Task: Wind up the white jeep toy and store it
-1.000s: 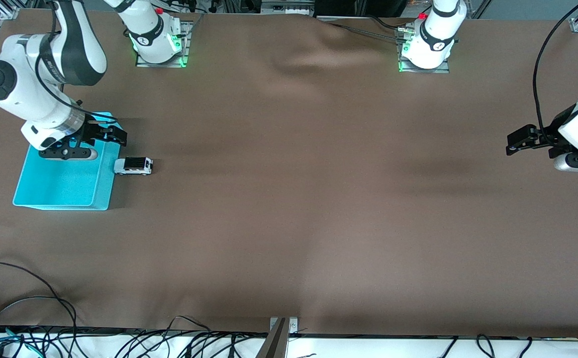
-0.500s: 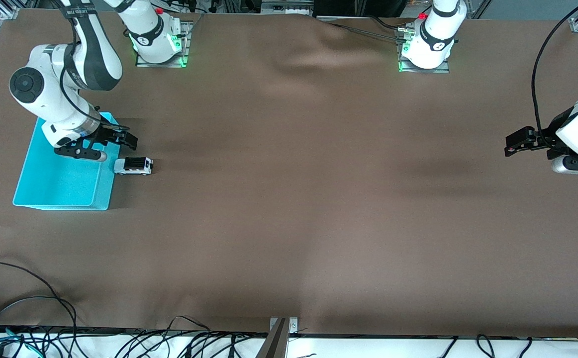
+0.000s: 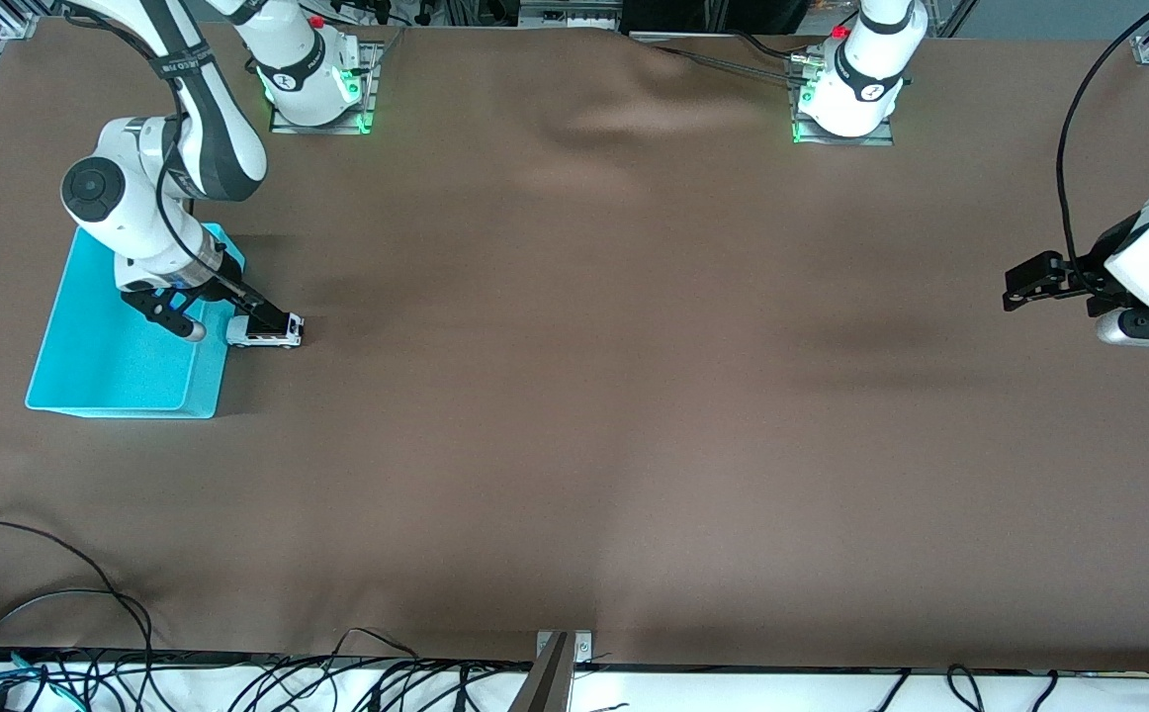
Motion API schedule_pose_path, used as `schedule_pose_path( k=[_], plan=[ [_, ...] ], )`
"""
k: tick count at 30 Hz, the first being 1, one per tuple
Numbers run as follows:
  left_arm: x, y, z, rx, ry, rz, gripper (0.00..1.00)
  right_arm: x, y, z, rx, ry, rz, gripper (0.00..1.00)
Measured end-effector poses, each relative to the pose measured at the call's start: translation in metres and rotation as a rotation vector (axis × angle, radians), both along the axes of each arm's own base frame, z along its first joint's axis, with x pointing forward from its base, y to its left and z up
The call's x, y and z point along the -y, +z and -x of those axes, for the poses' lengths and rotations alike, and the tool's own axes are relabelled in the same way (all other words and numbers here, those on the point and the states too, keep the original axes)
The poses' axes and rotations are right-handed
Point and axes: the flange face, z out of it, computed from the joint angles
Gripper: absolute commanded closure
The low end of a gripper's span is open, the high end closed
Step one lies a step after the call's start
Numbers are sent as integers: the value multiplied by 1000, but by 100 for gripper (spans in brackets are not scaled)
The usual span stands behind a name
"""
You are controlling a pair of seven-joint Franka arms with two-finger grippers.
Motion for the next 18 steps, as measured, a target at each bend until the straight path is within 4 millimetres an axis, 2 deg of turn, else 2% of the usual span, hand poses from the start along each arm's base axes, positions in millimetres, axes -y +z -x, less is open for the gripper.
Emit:
schedule_pose_path(
  k=[18],
  plan=[
    [0, 0, 0, -3, 0, 0, 0, -11, -23, 5, 22, -375, -8, 0]
  ],
)
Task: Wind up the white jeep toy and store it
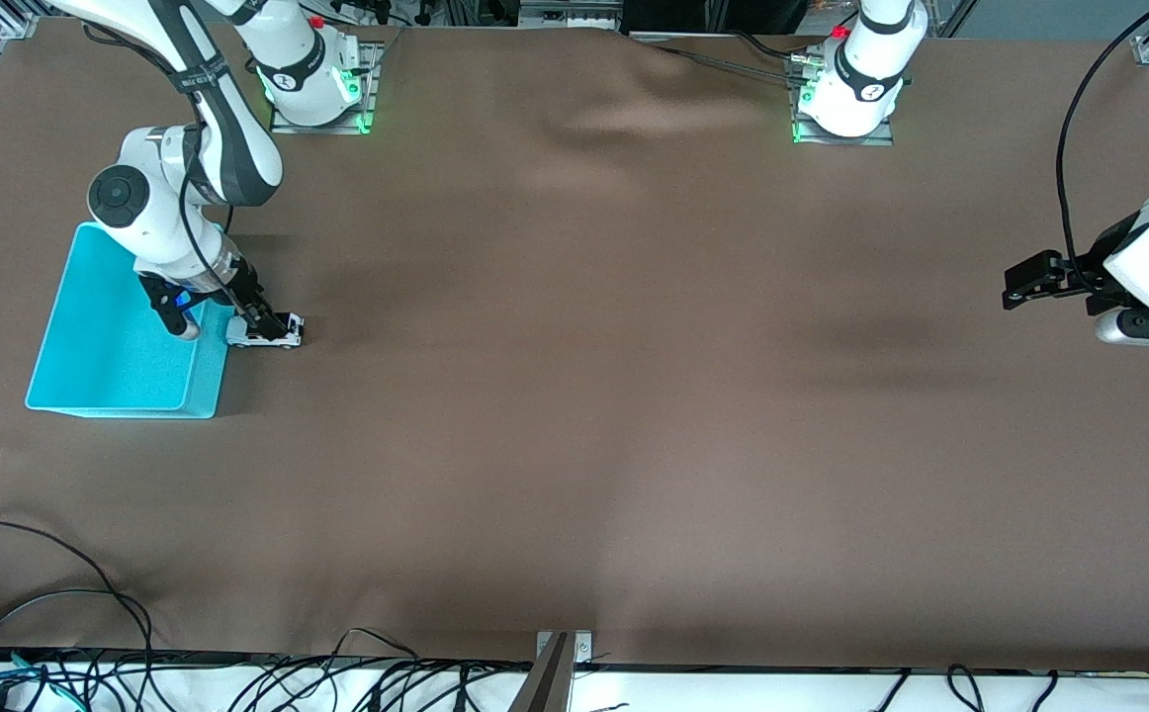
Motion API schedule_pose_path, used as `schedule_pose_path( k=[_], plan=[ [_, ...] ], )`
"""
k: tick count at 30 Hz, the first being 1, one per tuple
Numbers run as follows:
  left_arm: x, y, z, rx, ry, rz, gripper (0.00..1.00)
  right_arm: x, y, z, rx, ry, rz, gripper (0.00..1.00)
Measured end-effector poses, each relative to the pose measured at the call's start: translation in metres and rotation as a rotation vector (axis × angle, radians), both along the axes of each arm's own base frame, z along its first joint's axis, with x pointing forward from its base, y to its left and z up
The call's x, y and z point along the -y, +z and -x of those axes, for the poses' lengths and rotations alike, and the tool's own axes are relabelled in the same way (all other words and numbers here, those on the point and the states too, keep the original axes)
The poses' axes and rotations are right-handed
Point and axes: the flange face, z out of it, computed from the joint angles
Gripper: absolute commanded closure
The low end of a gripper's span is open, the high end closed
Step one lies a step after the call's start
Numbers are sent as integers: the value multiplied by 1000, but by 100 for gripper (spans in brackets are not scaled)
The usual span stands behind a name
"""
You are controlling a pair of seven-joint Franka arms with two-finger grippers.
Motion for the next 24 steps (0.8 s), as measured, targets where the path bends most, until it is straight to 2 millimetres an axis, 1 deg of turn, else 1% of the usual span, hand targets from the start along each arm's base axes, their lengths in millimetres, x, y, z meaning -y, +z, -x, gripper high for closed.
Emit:
schedule_pose_path(
  k=[5, 13, 24],
  plan=[
    [0, 0, 0, 0, 0, 0, 0, 0, -10, 3, 7, -59, -3, 0],
    [0, 0, 0, -1, 0, 0, 0, 0, -17, 5, 46, -148, -11, 0],
    [0, 0, 0, -1, 0, 0, 0, 1, -27, 5, 69, -178, -17, 0]
  ],
)
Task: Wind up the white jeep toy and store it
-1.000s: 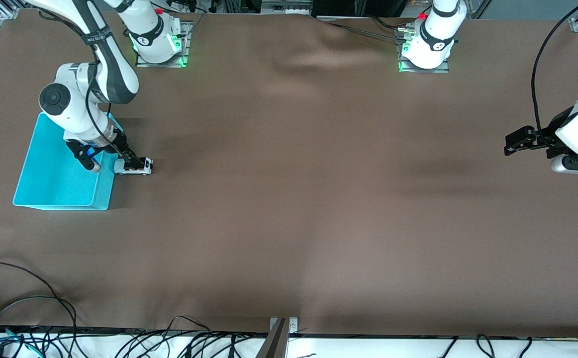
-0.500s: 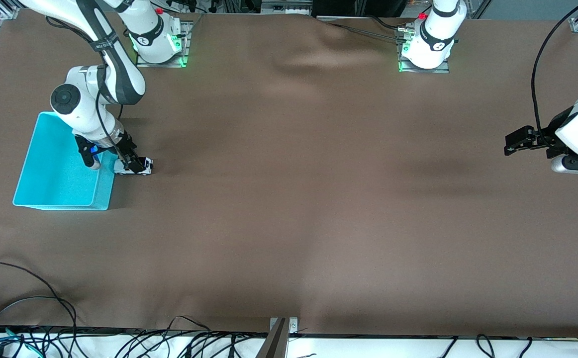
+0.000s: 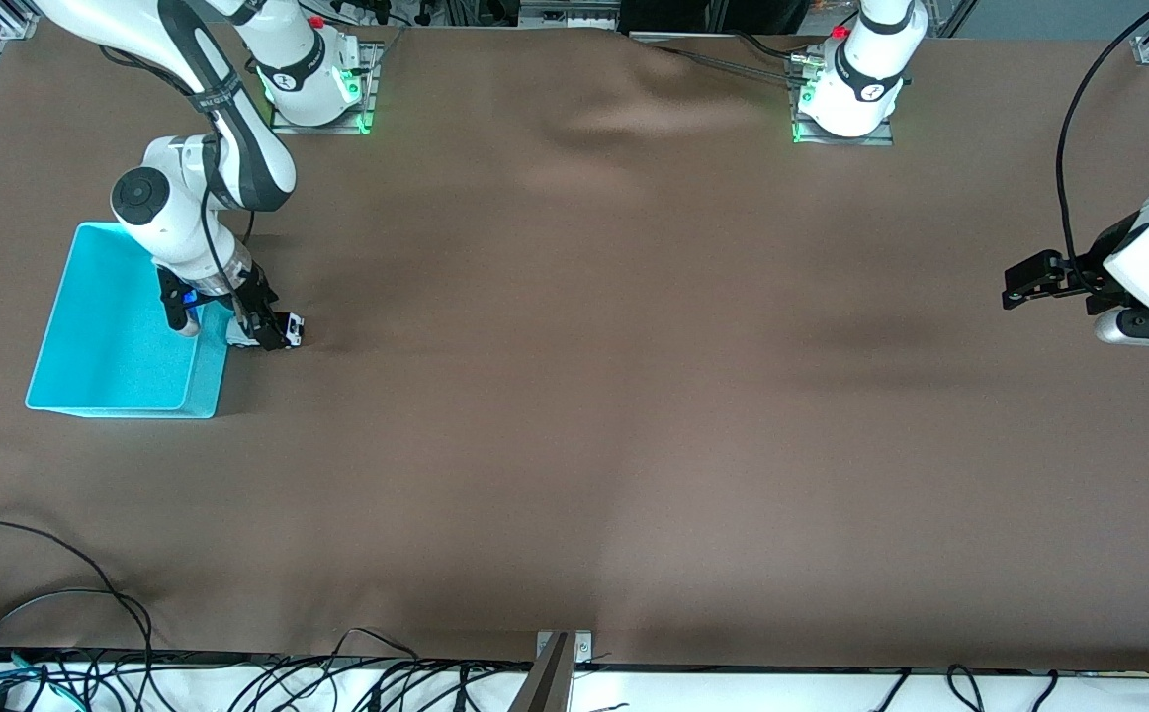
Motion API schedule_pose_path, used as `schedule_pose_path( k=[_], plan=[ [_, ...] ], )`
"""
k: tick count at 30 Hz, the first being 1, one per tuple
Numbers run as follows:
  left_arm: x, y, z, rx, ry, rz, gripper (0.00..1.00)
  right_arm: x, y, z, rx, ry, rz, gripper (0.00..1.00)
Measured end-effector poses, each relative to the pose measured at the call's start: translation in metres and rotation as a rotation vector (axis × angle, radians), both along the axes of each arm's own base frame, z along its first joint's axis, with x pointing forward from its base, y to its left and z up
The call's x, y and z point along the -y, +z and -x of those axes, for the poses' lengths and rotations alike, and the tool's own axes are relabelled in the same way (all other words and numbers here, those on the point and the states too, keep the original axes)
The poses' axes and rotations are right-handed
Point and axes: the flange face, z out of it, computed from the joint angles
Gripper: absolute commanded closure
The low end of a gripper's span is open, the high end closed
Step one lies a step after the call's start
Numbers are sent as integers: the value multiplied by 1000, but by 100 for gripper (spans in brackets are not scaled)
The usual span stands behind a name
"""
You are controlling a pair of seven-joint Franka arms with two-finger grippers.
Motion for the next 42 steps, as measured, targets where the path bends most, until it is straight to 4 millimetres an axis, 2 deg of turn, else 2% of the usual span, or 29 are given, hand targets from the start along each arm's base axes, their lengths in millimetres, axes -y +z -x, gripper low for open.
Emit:
schedule_pose_path(
  k=[18, 21, 22, 23, 24, 27, 29, 36, 42],
  plan=[
    [1, 0, 0, -1, -1, 0, 0, 26, -18, 0, 9, -54, 10, 1],
    [1, 0, 0, -1, -1, 0, 0, 26, -21, 1, 9, -54, 10, 10],
    [1, 0, 0, -1, -1, 0, 0, 26, -22, 1, 9, -54, 10, 18],
    [1, 0, 0, -1, -1, 0, 0, 26, -22, 1, 9, -54, 10, 31],
    [1, 0, 0, -1, -1, 0, 0, 26, -23, 1, 9, -54, 10, 40],
    [1, 0, 0, -1, -2, 0, 0, 26, -24, 1, 8, -54, 10, 56],
    [1, 0, 0, -1, -2, 0, 0, 26, -24, 1, 9, -54, 10, 61],
    [1, 0, 0, -1, -2, 0, 0, 26, -23, 0, 15, -54, 10, 99],
    [2, 0, 0, -1, -3, 0, 0, 24, -20, -2, 21, -50, 9, 100]
  ],
)
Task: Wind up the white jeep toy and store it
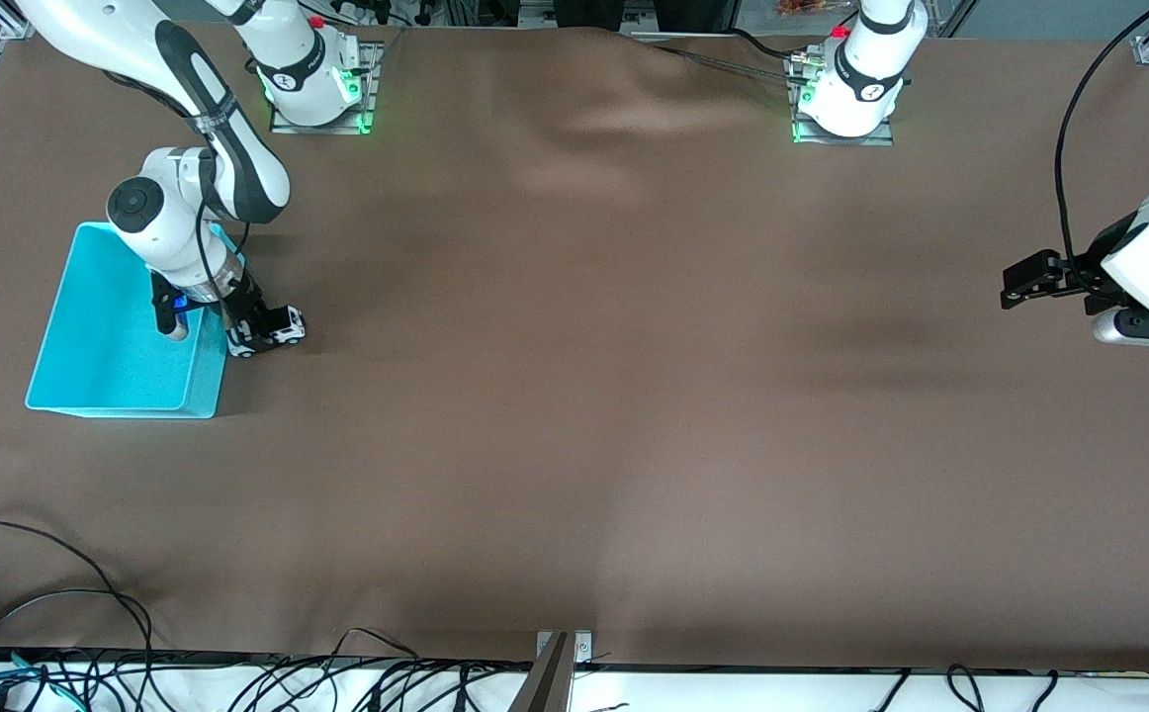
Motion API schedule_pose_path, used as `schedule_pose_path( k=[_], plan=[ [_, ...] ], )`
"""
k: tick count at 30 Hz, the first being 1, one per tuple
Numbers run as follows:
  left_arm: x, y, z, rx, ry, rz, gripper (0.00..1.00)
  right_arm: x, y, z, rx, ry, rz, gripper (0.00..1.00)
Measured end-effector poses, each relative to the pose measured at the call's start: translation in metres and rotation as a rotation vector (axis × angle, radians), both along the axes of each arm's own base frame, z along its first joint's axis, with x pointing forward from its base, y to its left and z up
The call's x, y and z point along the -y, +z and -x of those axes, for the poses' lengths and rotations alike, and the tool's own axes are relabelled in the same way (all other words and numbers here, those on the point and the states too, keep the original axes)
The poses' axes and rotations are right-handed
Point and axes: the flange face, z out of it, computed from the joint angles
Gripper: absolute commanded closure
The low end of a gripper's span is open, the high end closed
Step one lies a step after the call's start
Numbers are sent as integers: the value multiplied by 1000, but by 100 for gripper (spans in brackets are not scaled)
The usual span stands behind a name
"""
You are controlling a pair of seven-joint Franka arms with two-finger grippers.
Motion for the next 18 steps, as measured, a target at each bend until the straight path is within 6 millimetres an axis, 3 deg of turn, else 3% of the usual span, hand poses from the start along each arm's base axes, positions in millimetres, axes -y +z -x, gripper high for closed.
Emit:
schedule_pose_path(
  k=[6, 18],
  plan=[
    [0, 0, 0, 0, 0, 0, 0, -13, 17, -4, 8, 24, -6, 100],
    [0, 0, 0, -1, 0, 0, 0, -44, 80, -10, 34, 87, -10, 100]
  ],
)
